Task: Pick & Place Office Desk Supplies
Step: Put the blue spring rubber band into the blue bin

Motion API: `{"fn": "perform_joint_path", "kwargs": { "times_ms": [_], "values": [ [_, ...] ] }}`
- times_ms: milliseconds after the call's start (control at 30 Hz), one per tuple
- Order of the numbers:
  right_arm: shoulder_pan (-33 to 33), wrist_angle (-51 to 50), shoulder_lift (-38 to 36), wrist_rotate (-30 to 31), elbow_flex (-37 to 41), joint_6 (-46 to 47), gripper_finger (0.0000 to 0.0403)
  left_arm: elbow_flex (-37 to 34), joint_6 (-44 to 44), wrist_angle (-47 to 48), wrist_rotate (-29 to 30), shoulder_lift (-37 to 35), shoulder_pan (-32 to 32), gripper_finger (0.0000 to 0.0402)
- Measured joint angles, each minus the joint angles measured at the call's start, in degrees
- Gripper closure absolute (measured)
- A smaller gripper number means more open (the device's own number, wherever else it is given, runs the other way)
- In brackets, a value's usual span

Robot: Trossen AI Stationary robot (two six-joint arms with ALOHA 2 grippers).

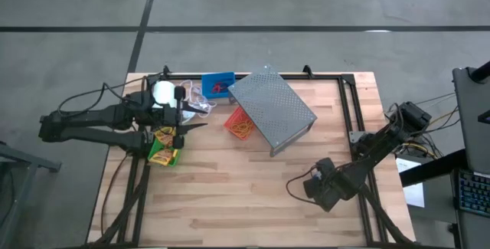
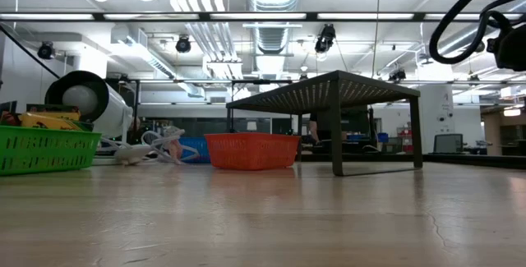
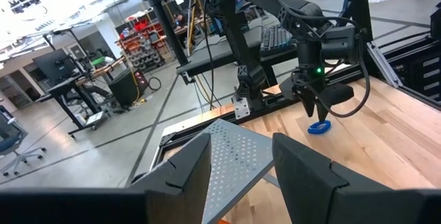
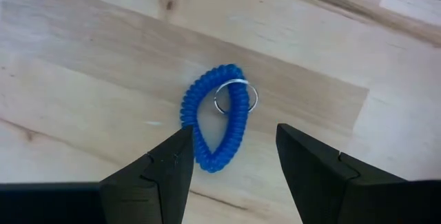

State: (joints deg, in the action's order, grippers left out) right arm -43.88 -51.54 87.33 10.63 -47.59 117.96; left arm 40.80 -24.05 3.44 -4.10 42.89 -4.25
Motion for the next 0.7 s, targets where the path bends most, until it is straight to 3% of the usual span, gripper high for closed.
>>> {"fn": "perform_joint_path", "kwargs": {
  "times_ms": [700],
  "values": [
    [0.0, 0.3, 0.9, 0.0, 1.8, -2.3, 0.0202, 0.0, 0.1, 0.7, 0.0, 0.0, 0.0, 0.0243]
  ]
}}
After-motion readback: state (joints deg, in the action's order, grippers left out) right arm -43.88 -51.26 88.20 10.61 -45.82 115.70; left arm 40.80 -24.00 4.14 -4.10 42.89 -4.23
